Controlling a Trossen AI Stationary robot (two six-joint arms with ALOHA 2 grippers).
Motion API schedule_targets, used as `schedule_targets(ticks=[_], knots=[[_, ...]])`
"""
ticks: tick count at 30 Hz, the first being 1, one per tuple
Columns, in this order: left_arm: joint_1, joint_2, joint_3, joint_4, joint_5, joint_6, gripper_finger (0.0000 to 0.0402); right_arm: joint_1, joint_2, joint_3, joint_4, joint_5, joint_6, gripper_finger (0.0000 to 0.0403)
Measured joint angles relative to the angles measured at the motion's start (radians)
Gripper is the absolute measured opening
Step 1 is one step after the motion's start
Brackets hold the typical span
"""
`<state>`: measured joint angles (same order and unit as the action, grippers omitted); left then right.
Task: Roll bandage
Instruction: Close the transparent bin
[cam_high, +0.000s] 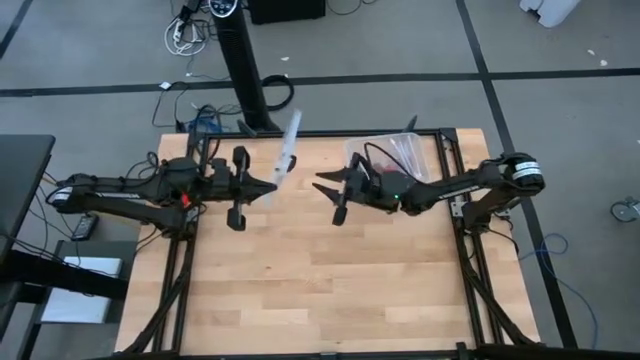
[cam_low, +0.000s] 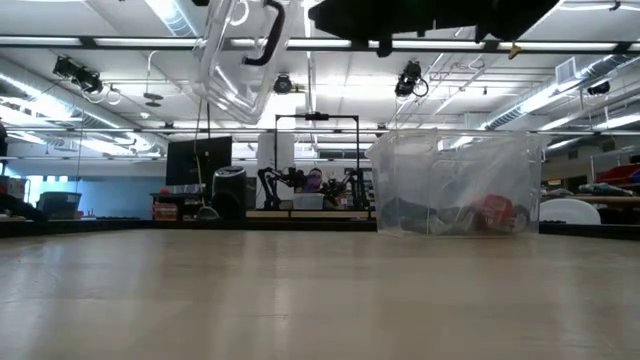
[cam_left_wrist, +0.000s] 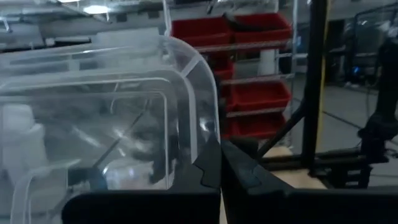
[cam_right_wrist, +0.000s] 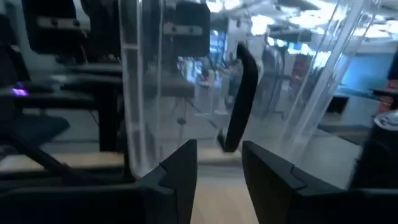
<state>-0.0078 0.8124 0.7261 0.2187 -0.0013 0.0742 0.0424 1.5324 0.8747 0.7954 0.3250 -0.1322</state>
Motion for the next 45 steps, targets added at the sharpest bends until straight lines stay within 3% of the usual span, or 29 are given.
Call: schedule_targets(ticks=[3, 13, 18, 27, 39, 45], knots=[[-0.019, 0.009, 0.001, 0.032, 0.000, 0.008, 0.0000, -0.017, 0.044, 0.034, 0.050, -0.042, 0.020, 0.0149], [-0.049, 0.033, 0.000, 0.076, -0.012, 0.026, 0.0000, -0.032, 0.158, 0.168, 0.045, -0.038, 0.018, 0.0249], [-0.062, 0.033, 0.000, 0.082, -0.012, 0.029, 0.0000, -0.043, 0.167, 0.209, 0.035, -0.042, 0.014, 0.0260], [-0.080, 0.032, 0.000, 0.085, -0.013, 0.030, 0.0000, -0.080, 0.167, 0.210, 0.010, -0.132, 0.061, 0.0183], [-0.079, 0.032, 0.000, 0.089, -0.025, 0.050, 0.0000, -0.071, 0.167, 0.209, 0.015, -0.123, 0.023, 0.0021], [-0.079, 0.032, 0.000, 0.090, -0.026, 0.049, 0.0000, -0.070, 0.167, 0.209, 0.015, -0.116, 0.005, 0.0019]])
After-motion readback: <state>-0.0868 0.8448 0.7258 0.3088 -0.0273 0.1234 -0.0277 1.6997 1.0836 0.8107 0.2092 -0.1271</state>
